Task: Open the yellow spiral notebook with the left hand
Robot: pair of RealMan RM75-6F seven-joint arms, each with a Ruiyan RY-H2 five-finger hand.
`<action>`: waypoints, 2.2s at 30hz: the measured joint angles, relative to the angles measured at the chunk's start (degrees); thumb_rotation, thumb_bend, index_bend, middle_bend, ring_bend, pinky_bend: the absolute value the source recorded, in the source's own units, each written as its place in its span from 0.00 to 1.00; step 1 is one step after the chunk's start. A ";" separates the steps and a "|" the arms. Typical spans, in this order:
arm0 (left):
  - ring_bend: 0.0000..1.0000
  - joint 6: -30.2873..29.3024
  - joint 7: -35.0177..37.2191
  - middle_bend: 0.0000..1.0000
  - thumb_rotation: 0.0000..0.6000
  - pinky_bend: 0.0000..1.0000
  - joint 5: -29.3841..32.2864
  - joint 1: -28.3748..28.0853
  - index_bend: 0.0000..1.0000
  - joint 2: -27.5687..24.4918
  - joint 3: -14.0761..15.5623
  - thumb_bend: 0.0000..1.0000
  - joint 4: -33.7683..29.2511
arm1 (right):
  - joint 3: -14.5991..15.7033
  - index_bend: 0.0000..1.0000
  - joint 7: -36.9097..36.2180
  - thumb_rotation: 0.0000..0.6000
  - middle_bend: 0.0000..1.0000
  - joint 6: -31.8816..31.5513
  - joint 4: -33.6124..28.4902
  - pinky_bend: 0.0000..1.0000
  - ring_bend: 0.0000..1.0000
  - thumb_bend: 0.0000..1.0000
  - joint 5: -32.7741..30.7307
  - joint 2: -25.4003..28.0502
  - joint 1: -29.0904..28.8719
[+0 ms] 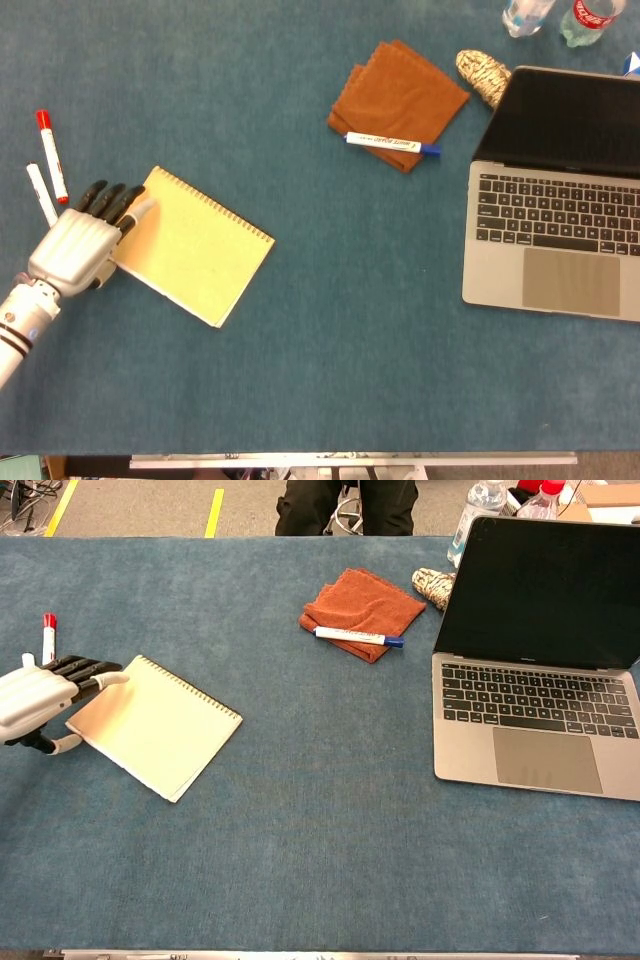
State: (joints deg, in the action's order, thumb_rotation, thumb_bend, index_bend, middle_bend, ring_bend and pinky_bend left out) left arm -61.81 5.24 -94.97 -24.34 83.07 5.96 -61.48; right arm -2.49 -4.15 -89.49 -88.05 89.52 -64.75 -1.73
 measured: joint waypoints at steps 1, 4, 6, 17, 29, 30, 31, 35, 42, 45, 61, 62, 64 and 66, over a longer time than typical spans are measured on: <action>0.00 0.22 0.01 0.00 1.00 0.00 0.12 -0.30 0.00 0.10 -0.18 0.29 0.03 | 0.00 0.14 -0.04 1.00 0.18 -0.05 0.05 0.18 0.10 0.19 -0.01 -0.02 0.04; 0.00 1.06 -0.12 0.00 1.00 0.00 0.51 -1.37 0.00 0.32 -0.75 0.29 -0.01 | 0.00 0.14 -0.29 1.00 0.18 -0.23 0.24 0.18 0.10 0.19 -0.08 -0.05 0.22; 0.00 1.61 -0.26 0.00 1.00 0.00 0.86 -2.09 0.00 0.49 -1.22 0.29 -0.09 | -0.03 0.14 -0.45 1.00 0.18 -0.39 0.37 0.18 0.10 0.19 -0.17 -0.06 0.35; 0.00 2.50 -2.45 0.00 1.00 0.00 3.80 -4.14 0.00 0.42 -3.95 0.29 -2.04 | -0.15 0.14 -1.37 1.00 0.18 -0.60 1.12 0.18 0.10 0.19 -0.35 -0.21 0.64; 0.00 -0.36 -7.13 0.00 1.00 0.00 4.99 -2.50 0.00 -9.35 -3.64 0.29 -17.55 | -0.24 0.14 -1.43 1.00 0.18 0.74 1.33 0.18 0.10 0.19 -0.34 -0.67 -0.11; 0.00 -0.67 -7.04 0.00 1.00 0.00 4.73 -2.49 0.00 -9.88 -3.58 0.29 -18.75 | -0.24 0.14 -1.41 1.00 0.18 0.77 1.31 0.18 0.10 0.19 -0.30 -0.70 -0.15; 0.00 -0.93 -6.83 0.00 1.00 0.00 4.35 -2.52 0.01 -10.32 -3.52 0.29 -19.86 | -0.24 0.14 -1.40 1.00 0.18 0.79 1.30 0.18 0.10 0.19 -0.24 -0.74 -0.18; 0.00 -0.93 -5.04 0.01 1.00 0.00 1.61 -3.82 0.08 -11.20 -3.11 0.29 -23.29 | -0.21 0.14 -1.46 1.00 0.18 0.85 1.34 0.18 0.10 0.19 -0.13 -0.85 -0.26; 0.00 3.25 -1.61 0.10 1.00 0.00 0.68 -7.66 0.16 -10.22 -3.38 0.26 -25.75 | -0.13 0.14 -1.88 1.00 0.18 0.78 1.65 0.18 0.10 0.19 0.00 -0.90 -0.24; 0.00 5.28 -1.10 0.14 1.00 0.00 1.19 -9.23 0.19 -9.20 -3.99 0.23 -26.09 | -0.10 0.14 -2.12 1.00 0.18 0.86 1.80 0.18 0.10 0.19 -0.10 -0.83 -0.21; 0.00 17.29 -3.15 0.28 0.13 0.00 9.79 -15.41 0.27 -4.93 -6.00 0.14 -26.76 | -0.02 0.14 -2.28 1.00 0.18 0.77 1.96 0.18 0.10 0.19 -0.25 -0.77 -0.02; 0.00 17.69 -3.79 0.28 0.13 0.00 10.48 -15.65 0.27 -4.48 -6.07 0.14 -26.63 | -0.03 0.14 -2.34 1.00 0.18 0.71 2.01 0.18 0.10 0.19 -0.31 -0.76 0.04; 0.00 18.01 -4.69 0.27 0.12 0.00 11.35 -15.91 0.27 -3.73 -6.18 0.14 -26.47 | -0.04 0.14 -2.46 1.00 0.18 0.66 2.09 0.18 0.10 0.19 -0.40 -0.73 0.11; 0.00 17.93 -5.38 0.26 0.12 0.00 11.96 -16.03 0.26 -2.99 -6.35 0.14 -26.34 | -0.03 0.14 -2.55 1.00 0.18 0.61 2.18 0.18 0.10 0.19 -0.46 -0.69 0.20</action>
State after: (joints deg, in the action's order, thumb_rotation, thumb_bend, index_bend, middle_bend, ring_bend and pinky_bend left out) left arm -43.88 -0.14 -83.01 -40.37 80.08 -0.39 -87.82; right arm -2.51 -6.70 -88.89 -85.87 89.07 -65.45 -1.53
